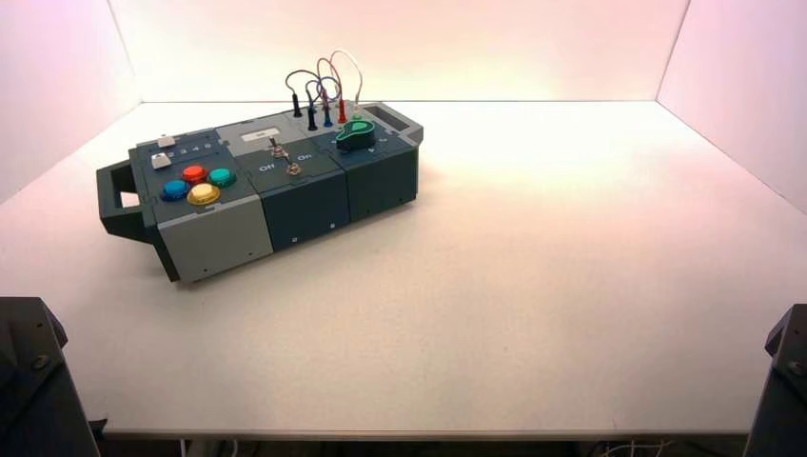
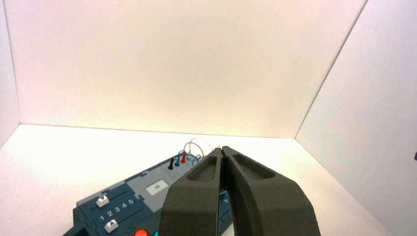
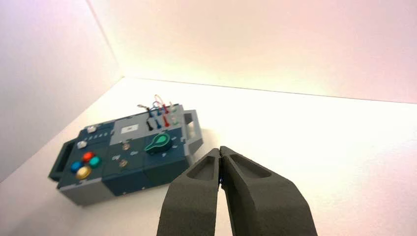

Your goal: Move the top slider to position 3.

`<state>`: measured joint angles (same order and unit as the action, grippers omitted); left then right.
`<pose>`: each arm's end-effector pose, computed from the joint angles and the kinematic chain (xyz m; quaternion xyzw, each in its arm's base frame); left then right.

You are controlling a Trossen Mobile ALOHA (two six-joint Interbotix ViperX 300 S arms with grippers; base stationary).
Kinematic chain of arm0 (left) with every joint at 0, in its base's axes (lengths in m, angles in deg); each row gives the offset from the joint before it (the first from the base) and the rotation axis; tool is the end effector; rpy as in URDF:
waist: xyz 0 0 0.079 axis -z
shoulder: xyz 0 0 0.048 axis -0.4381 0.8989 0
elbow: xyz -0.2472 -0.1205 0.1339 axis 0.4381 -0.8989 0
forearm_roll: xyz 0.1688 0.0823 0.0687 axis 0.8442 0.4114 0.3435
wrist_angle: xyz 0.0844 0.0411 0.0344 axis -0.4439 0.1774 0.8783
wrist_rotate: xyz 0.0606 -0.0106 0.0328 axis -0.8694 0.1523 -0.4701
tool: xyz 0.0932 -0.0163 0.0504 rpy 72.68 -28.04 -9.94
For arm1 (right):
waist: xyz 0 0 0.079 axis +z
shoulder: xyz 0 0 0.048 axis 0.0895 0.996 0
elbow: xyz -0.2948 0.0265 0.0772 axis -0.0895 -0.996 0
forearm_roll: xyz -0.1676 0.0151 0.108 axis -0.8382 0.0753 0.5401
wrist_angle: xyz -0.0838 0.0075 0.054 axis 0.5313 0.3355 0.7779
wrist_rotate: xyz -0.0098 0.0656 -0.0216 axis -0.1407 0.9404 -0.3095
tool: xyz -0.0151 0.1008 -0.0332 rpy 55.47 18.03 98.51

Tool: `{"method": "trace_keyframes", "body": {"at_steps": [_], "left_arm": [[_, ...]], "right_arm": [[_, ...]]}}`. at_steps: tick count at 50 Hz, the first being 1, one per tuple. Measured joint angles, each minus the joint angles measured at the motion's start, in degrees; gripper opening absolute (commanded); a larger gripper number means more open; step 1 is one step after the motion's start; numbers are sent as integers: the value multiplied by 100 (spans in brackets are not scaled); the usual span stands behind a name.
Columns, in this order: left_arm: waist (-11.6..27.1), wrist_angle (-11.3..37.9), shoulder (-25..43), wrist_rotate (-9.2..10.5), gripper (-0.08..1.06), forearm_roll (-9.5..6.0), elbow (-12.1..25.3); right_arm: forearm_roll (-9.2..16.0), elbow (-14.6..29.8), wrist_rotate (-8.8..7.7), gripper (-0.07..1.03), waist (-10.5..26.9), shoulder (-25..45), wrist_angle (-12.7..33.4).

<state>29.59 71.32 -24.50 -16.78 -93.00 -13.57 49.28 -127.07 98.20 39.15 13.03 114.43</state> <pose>0.1193 -0.0511 0.2766 -0.1245 0.0558 -0.1494 0.9793 0.1742 0.0886 0.2544 0.0471 0.1633 0.2082 0.9632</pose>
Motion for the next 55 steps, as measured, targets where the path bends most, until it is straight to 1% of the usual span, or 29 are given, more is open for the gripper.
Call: {"method": "trace_keyframes", "body": {"at_steps": [5,29,35,38,40,41,42,43,44,45,47,48,49,51,52,53,55], "left_arm": [[9,-9,-9,0,-3,0,9],[0,-53,0,0,-3,0,-9],[0,-62,0,0,-3,0,-18],[0,-62,0,0,-3,0,-18],[0,-62,0,0,-3,0,-18],[-9,-70,0,0,-3,0,-18],[-9,-70,0,0,-3,0,-18],[-9,-79,9,0,-3,0,-18],[-9,-79,0,0,-3,0,-18],[-9,-79,0,9,-3,0,-18],[-18,-88,0,9,-3,0,-26],[-18,-88,0,9,-3,0,-26],[-18,-88,0,9,-3,0,-26],[-18,-97,0,9,-3,0,-35],[-18,-88,9,9,-3,0,-35],[-26,-97,0,9,-3,0,-35],[-18,-97,0,9,-3,0,-35]], "right_arm": [[9,0,0,-2,70,-9,0],[-9,0,0,-2,79,-53,-26],[-9,105,0,-2,70,360,-176],[0,343,0,-2,114,958,-308],[0,457,0,-2,158,1187,-360],[-9,642,0,-2,237,1573,-404],[-9,668,0,-2,246,1626,-413],[-18,879,-18,-2,334,2030,-457],[-18,879,-18,-2,334,2030,-457],[-35,1169,-53,-2,466,2558,-510],[-62,1494,-105,-2,598,3120,-554],[-70,1538,-114,-2,606,3199,-563],[-70,1802,-141,-2,703,3639,-571],[-70,2136,-167,-2,773,4166,-580],[-70,2136,-167,-2,773,4166,-580],[-79,2382,-193,-2,826,4518,-598],[-70,2628,-211,-2,879,4878,-598]]}}
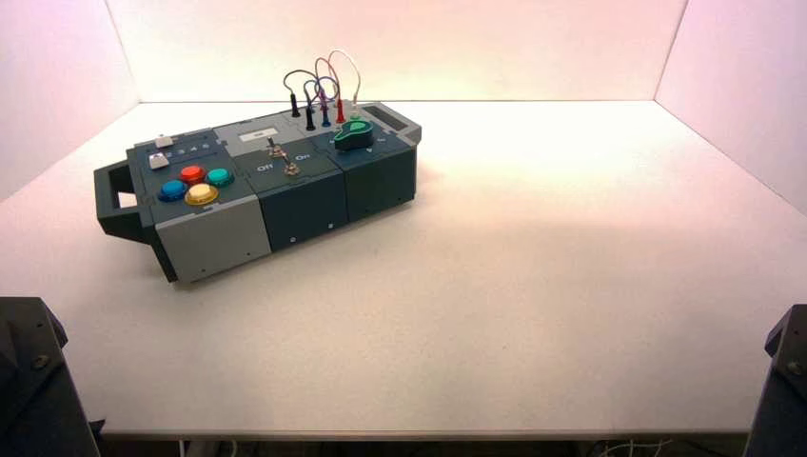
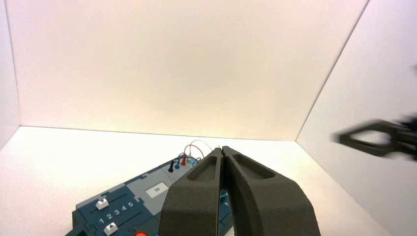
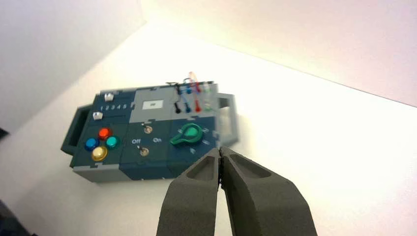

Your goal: Move the top slider to position 3.

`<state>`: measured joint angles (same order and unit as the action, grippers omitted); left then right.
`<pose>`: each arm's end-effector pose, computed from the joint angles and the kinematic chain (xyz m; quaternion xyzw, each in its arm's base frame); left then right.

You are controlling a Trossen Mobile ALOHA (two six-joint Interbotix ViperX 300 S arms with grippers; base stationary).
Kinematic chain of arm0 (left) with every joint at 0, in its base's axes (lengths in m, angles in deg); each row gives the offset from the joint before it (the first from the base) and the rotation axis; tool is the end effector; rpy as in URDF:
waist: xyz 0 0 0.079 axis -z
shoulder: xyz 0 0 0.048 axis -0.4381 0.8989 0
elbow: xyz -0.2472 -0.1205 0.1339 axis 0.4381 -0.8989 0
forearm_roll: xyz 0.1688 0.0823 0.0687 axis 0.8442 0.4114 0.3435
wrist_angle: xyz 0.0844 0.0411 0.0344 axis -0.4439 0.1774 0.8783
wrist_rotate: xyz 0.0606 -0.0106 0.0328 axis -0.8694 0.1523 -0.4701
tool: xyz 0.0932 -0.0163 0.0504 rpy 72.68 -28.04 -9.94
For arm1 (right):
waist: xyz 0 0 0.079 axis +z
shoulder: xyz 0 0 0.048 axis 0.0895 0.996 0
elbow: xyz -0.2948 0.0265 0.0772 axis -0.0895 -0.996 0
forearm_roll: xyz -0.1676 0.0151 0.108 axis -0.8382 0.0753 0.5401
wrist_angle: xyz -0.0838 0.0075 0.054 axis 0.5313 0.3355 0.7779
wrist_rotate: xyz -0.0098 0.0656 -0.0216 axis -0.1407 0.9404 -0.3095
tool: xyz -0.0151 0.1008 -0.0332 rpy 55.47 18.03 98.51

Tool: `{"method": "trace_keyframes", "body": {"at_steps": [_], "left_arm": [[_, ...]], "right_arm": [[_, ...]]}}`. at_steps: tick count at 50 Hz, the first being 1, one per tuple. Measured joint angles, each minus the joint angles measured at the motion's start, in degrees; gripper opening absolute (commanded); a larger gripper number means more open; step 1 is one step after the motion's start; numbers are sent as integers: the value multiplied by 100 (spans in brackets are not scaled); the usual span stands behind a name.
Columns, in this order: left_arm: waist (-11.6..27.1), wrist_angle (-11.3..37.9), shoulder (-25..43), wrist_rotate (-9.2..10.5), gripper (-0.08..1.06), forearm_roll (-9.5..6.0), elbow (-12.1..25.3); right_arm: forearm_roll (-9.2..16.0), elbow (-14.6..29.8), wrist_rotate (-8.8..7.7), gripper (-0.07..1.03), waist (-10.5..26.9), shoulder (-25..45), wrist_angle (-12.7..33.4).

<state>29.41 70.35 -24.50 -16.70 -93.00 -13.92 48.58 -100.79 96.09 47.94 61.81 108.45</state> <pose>0.1208 -0.0498 0.2768 -0.1267 0.0505 -0.1456 0.9799 0.2797 0.2327 0.2469 -0.0537 0.2873 0.2790 0.9147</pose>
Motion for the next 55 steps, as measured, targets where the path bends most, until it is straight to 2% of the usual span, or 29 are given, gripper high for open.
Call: {"method": "trace_keyframes", "body": {"at_steps": [2,5,8,15,19,26,27,30,32,36,37,38,39,42,44,47,48,51,54,55], "left_arm": [[0,0,0,0,-3,0,0],[0,9,9,0,-3,0,0],[0,0,9,9,-3,0,0],[-9,9,-62,0,-3,0,9],[-9,9,-141,9,-3,-9,0],[-9,26,-202,9,-3,-9,0],[-18,26,-202,9,-3,-9,0],[-18,35,-202,9,-3,-9,0],[-9,35,-202,9,-3,-9,0],[-18,44,-202,9,-3,-9,0],[-9,44,-202,9,-3,-9,0],[-18,44,-202,9,-3,-9,0],[-18,44,-202,9,-3,-9,0],[-9,44,-202,9,-3,-9,0],[-18,53,-202,9,-3,-9,0],[-9,53,-202,18,-3,-9,0],[-9,53,-202,18,-3,-9,0],[-18,44,-202,18,-3,-9,0],[-9,53,-202,9,-3,-9,0],[-9,44,-202,9,-3,0,0]], "right_arm": [[-9,369,-26,-2,62,527,0],[-9,677,-53,-2,149,914,9],[-9,1239,-70,-2,343,1617,105],[-9,2021,-141,-2,598,2496,387],[26,2549,-264,-2,729,3006,642],[237,3577,-677,-2,940,3867,1178],[246,3621,-694,-2,949,3902,1195],[457,4131,-949,-2,1028,4280,1450],[536,4298,-1028,-2,1055,4403,1538],[905,4904,-1380,-2,1090,4834,1811],[940,4948,-1406,-2,1090,4869,1828],[1099,5159,-1538,-2,1090,5010,1934],[1107,5194,-1556,-2,1090,5019,1942],[1564,5792,-1916,-2,1090,5405,2241],[1679,5950,-2013,-2,1090,5511,2329],[2083,6539,-2312,-2,1090,5897,2698],[2092,6565,-2329,-2,1099,5915,2725],[2382,7251,-2522,-2,1116,6381,3199],[2426,7655,-2575,-2,1143,6645,3498],[2426,7954,-2593,-2,1169,6838,3700]]}}
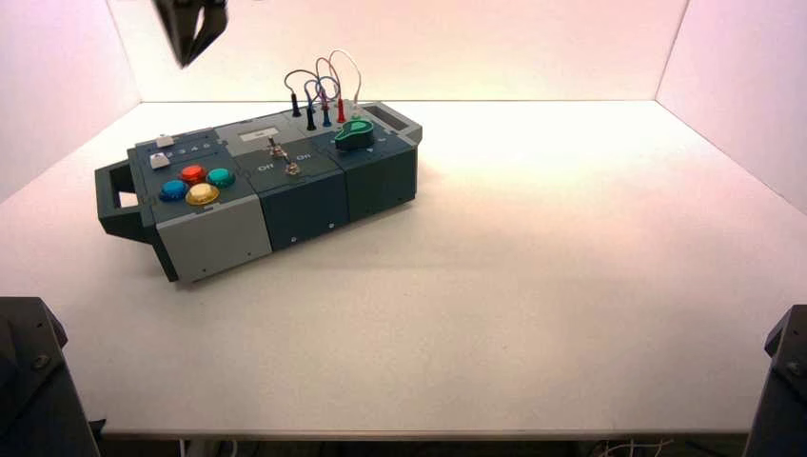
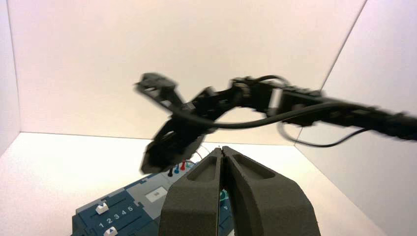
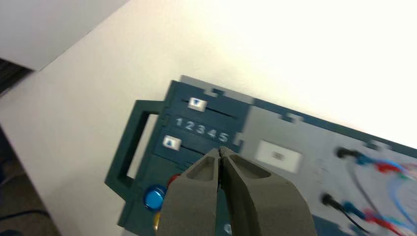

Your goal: Move the top slider to position 3.

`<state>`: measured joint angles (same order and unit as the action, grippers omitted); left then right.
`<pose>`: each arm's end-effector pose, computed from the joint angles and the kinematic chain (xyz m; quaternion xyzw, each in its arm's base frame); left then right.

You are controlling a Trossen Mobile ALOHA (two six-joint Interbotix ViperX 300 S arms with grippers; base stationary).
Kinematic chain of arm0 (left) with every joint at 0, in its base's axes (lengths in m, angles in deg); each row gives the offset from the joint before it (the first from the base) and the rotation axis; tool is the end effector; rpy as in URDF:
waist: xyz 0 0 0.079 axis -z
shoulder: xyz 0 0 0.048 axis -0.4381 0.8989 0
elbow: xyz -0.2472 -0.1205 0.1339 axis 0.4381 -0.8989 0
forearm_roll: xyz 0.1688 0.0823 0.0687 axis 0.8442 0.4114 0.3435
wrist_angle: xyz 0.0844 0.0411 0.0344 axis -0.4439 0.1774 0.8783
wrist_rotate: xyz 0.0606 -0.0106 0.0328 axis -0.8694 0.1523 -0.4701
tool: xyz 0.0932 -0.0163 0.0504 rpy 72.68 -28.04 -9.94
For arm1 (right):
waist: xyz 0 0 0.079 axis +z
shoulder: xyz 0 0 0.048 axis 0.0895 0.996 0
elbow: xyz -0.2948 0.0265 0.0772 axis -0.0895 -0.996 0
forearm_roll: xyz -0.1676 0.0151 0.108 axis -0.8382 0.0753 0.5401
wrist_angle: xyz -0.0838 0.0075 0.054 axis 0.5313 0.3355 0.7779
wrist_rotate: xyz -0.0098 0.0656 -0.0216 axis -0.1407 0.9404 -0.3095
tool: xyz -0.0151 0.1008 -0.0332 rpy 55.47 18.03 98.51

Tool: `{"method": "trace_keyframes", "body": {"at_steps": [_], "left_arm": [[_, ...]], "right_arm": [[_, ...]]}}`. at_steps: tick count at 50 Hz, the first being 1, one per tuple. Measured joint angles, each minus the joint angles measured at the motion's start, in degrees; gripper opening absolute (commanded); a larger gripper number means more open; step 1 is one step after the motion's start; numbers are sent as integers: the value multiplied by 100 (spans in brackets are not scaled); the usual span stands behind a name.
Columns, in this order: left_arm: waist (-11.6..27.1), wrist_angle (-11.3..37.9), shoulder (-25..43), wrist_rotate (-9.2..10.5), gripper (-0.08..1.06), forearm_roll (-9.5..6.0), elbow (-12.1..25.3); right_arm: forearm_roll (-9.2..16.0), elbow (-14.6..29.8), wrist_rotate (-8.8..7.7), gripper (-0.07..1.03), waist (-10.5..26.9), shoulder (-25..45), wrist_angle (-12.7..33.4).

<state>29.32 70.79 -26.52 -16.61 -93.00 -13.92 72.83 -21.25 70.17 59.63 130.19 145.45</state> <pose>0.1154 -0.0497 0.2798 -0.1254 0.0368 -0.1479 0.9803 0.3580 0.5252 0.1278 -0.1913 0.4703 0.4103 0.7575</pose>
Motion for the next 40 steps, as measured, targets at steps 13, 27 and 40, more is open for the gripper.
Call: {"method": "trace_keyframes", "body": {"at_steps": [13,27,40], "left_arm": [[-9,9,0,0,-3,-9,0],[-9,9,88,0,-3,-9,0],[0,9,149,0,-3,-9,0]], "right_arm": [[-18,2074,-18,-2,466,1178,1011],[70,2435,-18,-2,729,1397,1046],[79,2514,-18,-2,624,1740,1125]]}}
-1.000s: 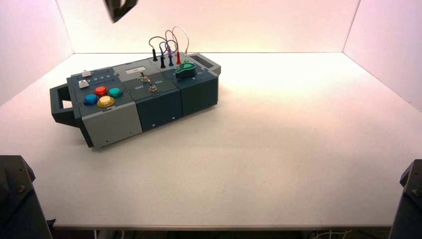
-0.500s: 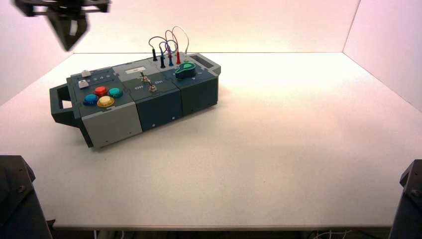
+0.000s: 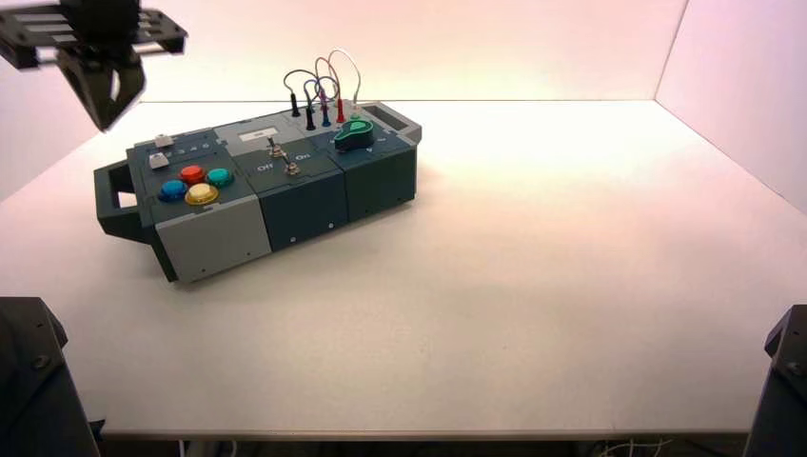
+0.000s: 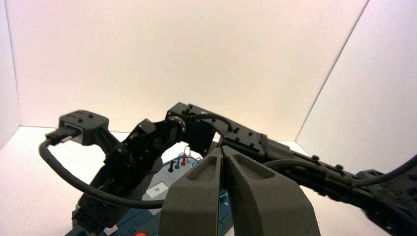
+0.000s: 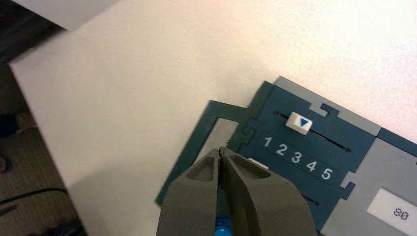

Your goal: Move the top slider to position 3.

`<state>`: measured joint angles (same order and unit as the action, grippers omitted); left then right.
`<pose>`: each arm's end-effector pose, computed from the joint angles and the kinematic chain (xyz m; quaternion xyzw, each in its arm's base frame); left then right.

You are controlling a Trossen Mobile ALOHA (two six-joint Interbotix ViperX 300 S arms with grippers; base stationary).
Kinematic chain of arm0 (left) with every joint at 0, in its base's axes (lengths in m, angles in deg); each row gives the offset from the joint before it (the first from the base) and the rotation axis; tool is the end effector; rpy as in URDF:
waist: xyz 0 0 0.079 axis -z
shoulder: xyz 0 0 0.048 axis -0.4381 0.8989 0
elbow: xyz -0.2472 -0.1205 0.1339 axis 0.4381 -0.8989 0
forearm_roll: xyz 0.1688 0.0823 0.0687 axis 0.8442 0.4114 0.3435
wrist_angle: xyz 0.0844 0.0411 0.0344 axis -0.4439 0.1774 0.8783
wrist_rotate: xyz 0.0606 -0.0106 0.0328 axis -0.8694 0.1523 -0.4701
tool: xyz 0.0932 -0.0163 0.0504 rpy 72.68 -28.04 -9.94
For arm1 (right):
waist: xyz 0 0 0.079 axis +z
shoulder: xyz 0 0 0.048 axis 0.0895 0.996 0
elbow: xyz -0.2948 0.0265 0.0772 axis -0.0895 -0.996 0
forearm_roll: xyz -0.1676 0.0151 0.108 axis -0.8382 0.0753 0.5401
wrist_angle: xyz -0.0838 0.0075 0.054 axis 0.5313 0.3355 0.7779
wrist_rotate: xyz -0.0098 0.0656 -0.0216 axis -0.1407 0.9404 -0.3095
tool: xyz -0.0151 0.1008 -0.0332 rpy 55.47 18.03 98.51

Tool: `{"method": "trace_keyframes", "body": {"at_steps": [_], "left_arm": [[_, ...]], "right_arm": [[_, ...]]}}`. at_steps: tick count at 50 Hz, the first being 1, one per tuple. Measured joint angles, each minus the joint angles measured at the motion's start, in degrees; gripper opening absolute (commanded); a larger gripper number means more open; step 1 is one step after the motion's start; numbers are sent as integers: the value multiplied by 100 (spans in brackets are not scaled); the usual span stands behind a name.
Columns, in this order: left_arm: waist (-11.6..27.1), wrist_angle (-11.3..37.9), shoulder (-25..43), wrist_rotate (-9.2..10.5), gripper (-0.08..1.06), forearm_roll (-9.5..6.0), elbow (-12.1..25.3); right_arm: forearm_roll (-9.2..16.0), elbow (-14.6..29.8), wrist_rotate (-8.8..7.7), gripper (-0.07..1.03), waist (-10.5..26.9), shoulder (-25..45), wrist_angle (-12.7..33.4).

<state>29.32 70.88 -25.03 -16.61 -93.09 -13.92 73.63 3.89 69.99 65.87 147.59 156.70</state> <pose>0.1192 -0.0502 0.2764 -0.1271 0.0504 -0.1468 0.9797 0.3110 0.5905 0.0807 -0.2295 0.4818 0.4525 0.7144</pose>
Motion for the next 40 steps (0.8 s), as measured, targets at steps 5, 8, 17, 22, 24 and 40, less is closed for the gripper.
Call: {"method": "trace_keyframes", "body": {"at_steps": [5,8,17,22,24,40], "left_arm": [[0,0,0,9,-3,0,0],[-9,0,0,0,-3,0,0],[-9,0,0,0,-3,0,0],[0,0,9,0,-3,0,0],[-9,0,0,9,-3,0,0],[0,0,0,0,-3,0,0]], "right_arm": [[0,79,0,-2,-44,53,0],[0,141,0,-2,-70,79,-9],[0,290,0,-2,-88,167,-79],[0,343,0,-2,-88,229,-97],[0,378,0,-2,-88,264,-105],[18,589,0,-2,-149,510,-149]]}}
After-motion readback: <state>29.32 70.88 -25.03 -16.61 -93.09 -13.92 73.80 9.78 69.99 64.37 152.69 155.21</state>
